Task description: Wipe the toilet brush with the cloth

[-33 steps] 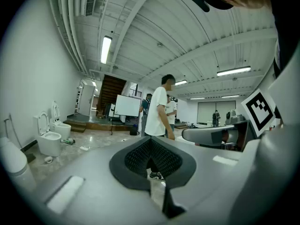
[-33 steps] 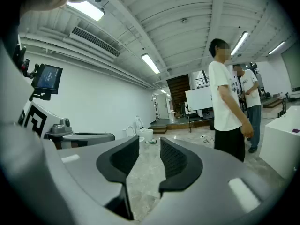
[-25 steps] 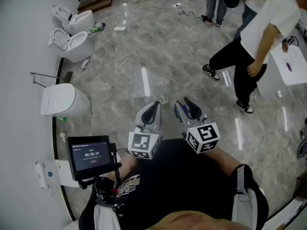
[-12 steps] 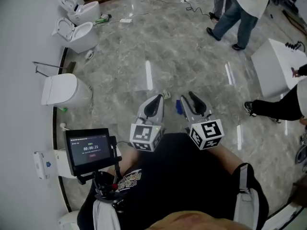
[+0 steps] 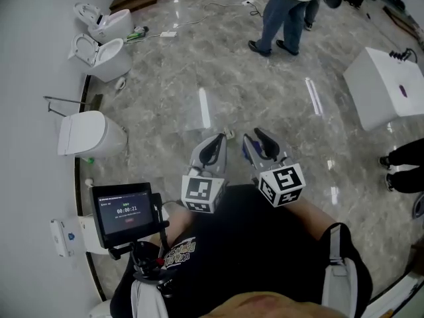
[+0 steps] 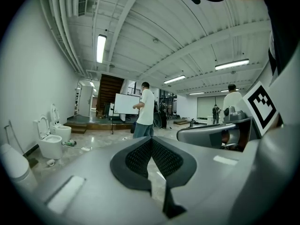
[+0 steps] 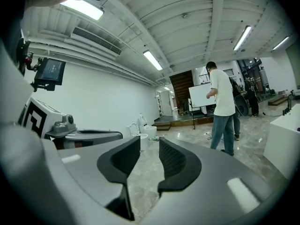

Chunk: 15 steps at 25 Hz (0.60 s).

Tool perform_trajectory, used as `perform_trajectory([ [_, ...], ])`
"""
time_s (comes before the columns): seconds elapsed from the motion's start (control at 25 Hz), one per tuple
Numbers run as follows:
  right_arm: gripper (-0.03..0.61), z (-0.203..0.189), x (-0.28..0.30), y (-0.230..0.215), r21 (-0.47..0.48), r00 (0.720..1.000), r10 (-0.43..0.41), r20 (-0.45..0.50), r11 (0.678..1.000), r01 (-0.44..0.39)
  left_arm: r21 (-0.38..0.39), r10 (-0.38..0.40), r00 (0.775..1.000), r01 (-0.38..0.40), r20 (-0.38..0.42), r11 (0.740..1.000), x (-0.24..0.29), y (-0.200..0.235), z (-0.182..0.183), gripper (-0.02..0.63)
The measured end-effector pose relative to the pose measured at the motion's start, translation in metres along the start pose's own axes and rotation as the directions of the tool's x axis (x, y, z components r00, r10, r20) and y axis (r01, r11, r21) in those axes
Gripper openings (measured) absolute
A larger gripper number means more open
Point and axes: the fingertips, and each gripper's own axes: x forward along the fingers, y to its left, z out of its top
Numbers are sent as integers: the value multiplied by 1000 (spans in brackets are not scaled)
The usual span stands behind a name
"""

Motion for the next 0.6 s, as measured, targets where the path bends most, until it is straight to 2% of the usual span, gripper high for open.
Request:
perform_trajectory([
  [0.12, 129, 0, -1, 0, 0, 1000, -3, -1, 1000, 3, -26, 7, 1000, -7, 0, 1000, -1, 3, -1, 11],
  [0.6, 128, 0, -4, 2, -1, 1000, -15, 8, 1000, 15, -16, 2, 1000, -2, 9, 1000, -3, 2, 0, 11],
])
